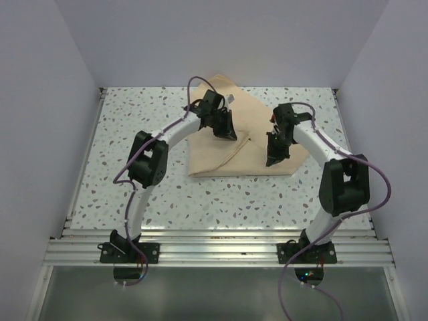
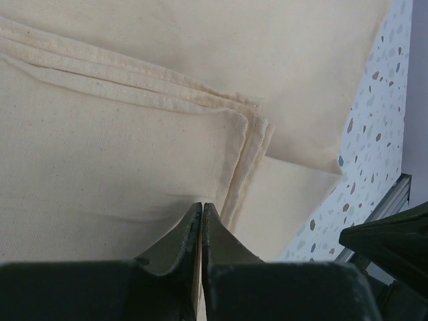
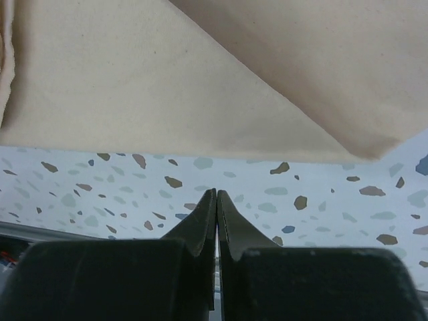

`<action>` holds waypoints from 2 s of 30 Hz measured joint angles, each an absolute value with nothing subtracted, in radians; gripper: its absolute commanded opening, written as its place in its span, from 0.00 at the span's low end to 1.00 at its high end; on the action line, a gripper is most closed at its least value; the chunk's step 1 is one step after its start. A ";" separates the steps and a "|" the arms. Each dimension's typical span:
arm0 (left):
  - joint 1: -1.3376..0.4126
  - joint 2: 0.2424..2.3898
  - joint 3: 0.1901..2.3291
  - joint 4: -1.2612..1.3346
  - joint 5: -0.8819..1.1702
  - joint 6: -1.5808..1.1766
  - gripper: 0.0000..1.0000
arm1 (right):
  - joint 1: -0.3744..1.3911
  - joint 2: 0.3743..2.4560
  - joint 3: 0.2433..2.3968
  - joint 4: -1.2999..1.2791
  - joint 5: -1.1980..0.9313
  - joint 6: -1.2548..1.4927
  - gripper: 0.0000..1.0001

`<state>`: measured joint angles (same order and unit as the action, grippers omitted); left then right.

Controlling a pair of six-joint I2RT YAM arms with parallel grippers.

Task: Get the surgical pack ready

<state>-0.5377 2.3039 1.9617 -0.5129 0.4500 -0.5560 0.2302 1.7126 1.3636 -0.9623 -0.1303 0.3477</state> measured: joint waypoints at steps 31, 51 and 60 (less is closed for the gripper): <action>-0.538 2.310 1.962 -0.514 0.475 -0.556 0.06 | 0.307 1.987 1.428 -0.853 -0.119 0.354 0.00; -0.538 2.310 1.959 -0.514 0.481 -0.556 0.06 | 0.249 1.881 1.302 -0.837 -0.067 0.340 0.00; -0.537 2.310 1.954 -0.515 0.483 -0.556 0.06 | 0.243 1.922 1.304 -0.827 -0.069 0.339 0.00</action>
